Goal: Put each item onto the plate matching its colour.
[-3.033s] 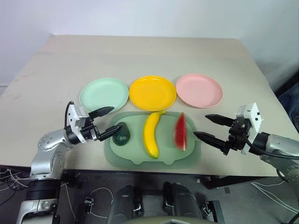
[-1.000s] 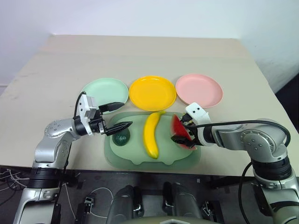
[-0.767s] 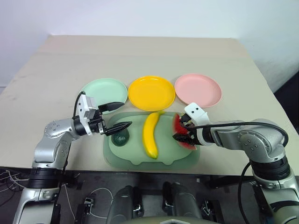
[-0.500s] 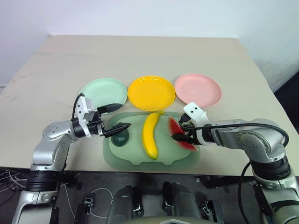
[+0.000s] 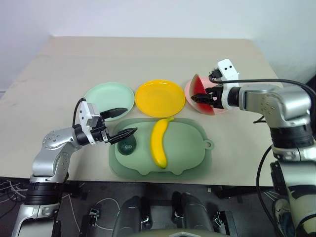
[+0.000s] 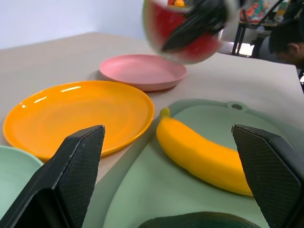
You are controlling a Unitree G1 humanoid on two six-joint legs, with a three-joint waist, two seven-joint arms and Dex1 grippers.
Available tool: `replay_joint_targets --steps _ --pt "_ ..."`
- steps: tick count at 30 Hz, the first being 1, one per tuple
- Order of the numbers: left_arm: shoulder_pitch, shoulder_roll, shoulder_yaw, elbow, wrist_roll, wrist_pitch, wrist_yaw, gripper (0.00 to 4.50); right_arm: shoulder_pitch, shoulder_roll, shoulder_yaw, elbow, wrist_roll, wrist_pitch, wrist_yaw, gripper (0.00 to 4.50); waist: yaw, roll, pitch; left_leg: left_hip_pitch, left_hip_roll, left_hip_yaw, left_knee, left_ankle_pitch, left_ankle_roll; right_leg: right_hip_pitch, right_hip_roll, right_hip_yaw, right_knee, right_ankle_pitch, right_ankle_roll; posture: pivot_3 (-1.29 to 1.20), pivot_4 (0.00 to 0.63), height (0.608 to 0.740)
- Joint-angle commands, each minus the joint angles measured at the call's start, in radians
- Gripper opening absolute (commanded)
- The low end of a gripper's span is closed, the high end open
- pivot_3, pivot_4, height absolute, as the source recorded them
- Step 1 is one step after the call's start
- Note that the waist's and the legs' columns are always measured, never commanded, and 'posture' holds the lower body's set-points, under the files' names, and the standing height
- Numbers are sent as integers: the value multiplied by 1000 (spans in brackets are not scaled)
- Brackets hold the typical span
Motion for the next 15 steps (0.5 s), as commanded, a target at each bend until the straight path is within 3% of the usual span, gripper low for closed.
replay_joint_targets --steps 1,6,8,12,15 --pt "15 0 22 -54 -15 -4 12 4500 -101 28 24 237 -128 -161 24 2194 -2 1 0 0 0 0 0 0 0 0 0 0 0 0 0 0 150 696" --pt "32 -1 28 -65 -14 -8 17 4500 -187 109 22 528 -237 -324 44 2194 -19 1 1 0 0 0 -1 2 -2 -1 1 0 3 0 2 0 150 696" --pt "33 0 30 -65 -13 -10 19 4500 -209 133 8 576 -252 -335 60 3160 -21 1 1 0 0 0 -1 2 -2 -1 1 0 3 0 2 0 150 696" --pt "37 1 33 -59 -12 -15 16 4500 -227 151 1 631 -307 -362 43 4448 -23 1 1 0 0 0 -1 2 -3 -2 1 0 4 0 2 0 150 696" --pt "42 6 34 -56 -14 -15 6 4500 -247 139 -52 655 -312 -358 -1 4482 -21 1 1 0 0 0 -1 2 -3 -2 0 0 5 0 2 0 150 696"
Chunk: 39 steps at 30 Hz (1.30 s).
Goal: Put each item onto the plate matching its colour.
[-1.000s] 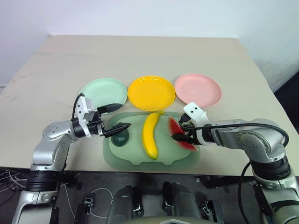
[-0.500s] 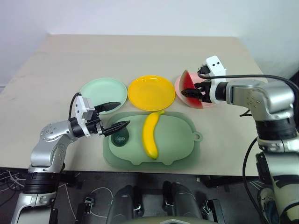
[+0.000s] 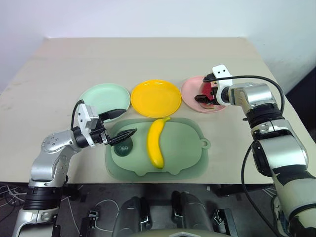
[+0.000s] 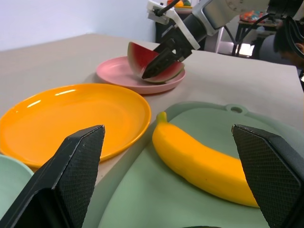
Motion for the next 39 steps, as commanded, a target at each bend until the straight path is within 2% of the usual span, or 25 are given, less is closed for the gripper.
replay_joint_targets --steps 1,5,8,10,15,19,26,39 --pt "3 14 28 -22 -12 -15 -9 4500 -58 -24 -87 -7 -7 0 -46 4482 1 0 0 0 0 0 0 0 0 0 0 0 0 0 0 0 150 696" --pt "1 21 36 -14 -12 -17 -14 4500 -29 -65 -135 -180 22 133 -8 4482 1 1 0 0 0 0 0 0 0 -1 -1 0 0 0 0 0 150 696" --pt "5 28 37 -10 -13 -16 -27 4500 5 -84 -183 -351 63 293 -9 4482 1 1 0 0 0 0 0 0 0 -2 -1 1 1 0 0 0 150 696" --pt "-3 33 42 0 -12 -18 -31 4500 37 -86 -227 -536 118 453 -13 4482 1 1 0 0 0 0 0 0 0 -3 -1 1 2 0 0 0 150 696" --pt "-32 37 52 40 -7 -36 -47 4500 127 -9 -310 -947 272 840 -19 4482 1 1 0 -1 0 0 0 0 -1 -6 -2 2 7 0 -1 0 150 696" --pt "-37 49 60 34 -25 -20 -61 4500 226 63 -323 -1099 439 884 -79 4482 3 0 0 -1 0 0 0 1 -1 -6 -2 2 8 0 -1 0 150 696" --pt "-14 81 70 22 -27 1 -81 4500 327 184 -261 -1096 710 884 -268 4482 1 0 0 -1 -1 0 0 1 -1 -6 -2 2 8 0 -1 0 150 696" --pt "-22 93 79 46 -23 -6 -84 4500 301 334 -129 -861 803 884 -565 4482 0 -1 0 0 -1 1 0 1 -2 -6 -1 3 9 0 -1 0 150 696"
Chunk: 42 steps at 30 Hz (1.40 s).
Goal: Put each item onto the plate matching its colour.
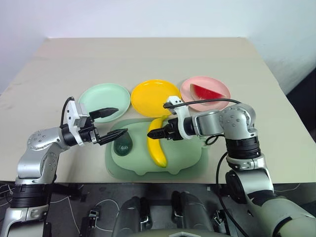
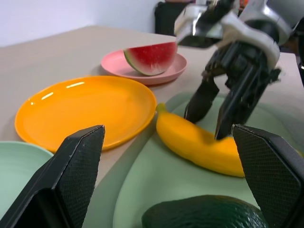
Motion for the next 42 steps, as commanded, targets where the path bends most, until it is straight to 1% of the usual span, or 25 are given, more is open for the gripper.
replay_joint_targets --steps 1,5,8,12,15,16,17,18,19,21,23,25,32,38,42 --pt "-2 10 27 -7 -4 -15 -1 4500 -19 27 21 20 42 7 -60 4482 -1 0 0 0 0 0 0 0 0 0 0 0 0 0 0 0 150 696" --pt "3 1 23 -17 -6 -14 10 4500 -30 13 83 6 58 7 -91 4482 -1 0 0 0 0 0 0 0 0 0 0 0 0 0 0 0 150 696" --pt "15 -2 20 -21 -6 -17 7 4500 -43 -28 166 -23 41 7 -84 4482 -1 0 0 0 0 0 0 0 0 0 0 0 0 0 0 0 150 696" --pt "17 0 21 -14 -4 -23 2 4500 -48 -44 217 -39 49 7 -69 4482 0 -1 -1 1 0 0 0 0 0 0 0 0 0 0 0 0 150 696" --pt "19 -1 20 -18 -3 -25 4 4500 -53 -55 233 -50 46 7 -58 3932 1 -1 -1 1 0 0 0 0 0 1 0 0 0 0 0 0 150 696" --pt "21 -2 20 -20 -3 -25 5 4500 -55 -58 235 -52 44 7 -55 3638 1 -1 -1 1 0 0 0 0 0 1 0 0 0 0 0 0 150 696" --pt "22 -3 20 -21 -3 -25 5 4500 -58 -61 237 -53 41 7 -52 3232 2 -1 -1 1 0 0 0 0 0 1 0 0 0 0 0 0 150 696" --pt "24 -4 20 -22 -3 -26 6 4500 -59 -62 237 -53 38 7 -49 2987 2 -1 -1 1 0 0 0 0 0 1 0 0 0 0 0 0 150 696" --pt "25 -5 19 -23 -2 -28 7 4500 -61 -61 234 -50 36 7 -49 2593 2 -1 -1 1 0 0 0 0 0 1 0 0 0 0 0 0 150 696" --pt "23 -8 15 -25 0 -28 11 4500 -65 -57 228 -39 28 7 -54 2081 3 -2 -1 1 0 0 0 0 0 1 0 0 0 0 0 0 150 696" --pt "19 -10 14 -25 0 -28 12 4500 -67 -57 227 -34 24 7 -53 2081 3 -2 -1 1 0 0 0 0 0 1 0 0 0 0 0 0 150 696" --pt "17 -8 15 -22 0 -29 11 4500 -69 -59 228 -36 24 7 -49 1932 3 -2 -1 1 0 0 0 0 0 1 0 0 0 0 0 0 150 696" --pt "5 -9 12 -15 2 -31 14 4500 -71 -97 203 -71 38 7 -31 1930 4 -2 -1 1 0 0 0 0 0 1 -1 0 -1 0 0 0 150 696" --pt "2 -14 22 -12 -8 -29 15 4500 -109 -139 64 -144 121 7 5 1929 3 -2 -1 -1 0 0 0 0 0 0 -1 0 -1 0 0 0 150 696" --pt "0 -23 36 -24 -40 2 31 4500 -172 -150 -18 -125 101 7 5 1929 -1 -1 -1 0 1 0 0 0 0 -1 0 0 0 0 0 0 150 696"
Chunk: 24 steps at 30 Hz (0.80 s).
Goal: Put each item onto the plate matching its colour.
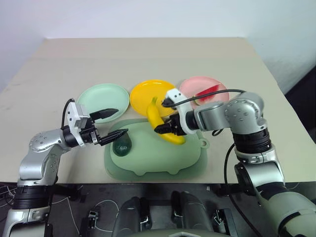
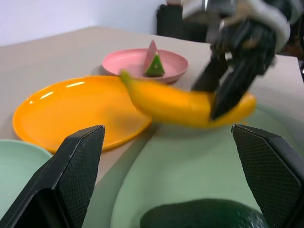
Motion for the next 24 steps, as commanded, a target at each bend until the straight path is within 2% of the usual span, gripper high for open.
replay_joint_targets --steps 1,5,14,18,24 --pt "-5 -1 38 -28 -37 13 13 4500 -79 10 -85 -7 -19 6 8 1929 0 0 0 0 0 0 0 0 0 0 0 0 0 0 0 0 150 696" --pt "22 1 43 -51 -41 16 22 4500 -147 31 -82 140 -145 -91 40 1929 1 0 0 0 0 0 0 0 0 0 0 0 0 0 0 0 150 696" --pt "68 2 62 -89 -47 26 30 4500 -361 119 190 744 -572 -606 322 1929 -3 0 0 0 0 3 -1 0 0 -1 1 1 1 0 0 0 150 696" --pt "96 -4 73 -117 -55 26 47 4500 -422 193 160 989 -652 -732 388 1929 -2 0 0 0 0 3 -1 0 0 -2 1 1 1 0 1 0 150 696" --pt "133 3 87 -163 -71 38 79 4500 -459 259 104 1158 -727 -843 445 1929 -4 0 0 0 0 3 -1 0 0 -2 1 1 2 0 0 0 150 696"
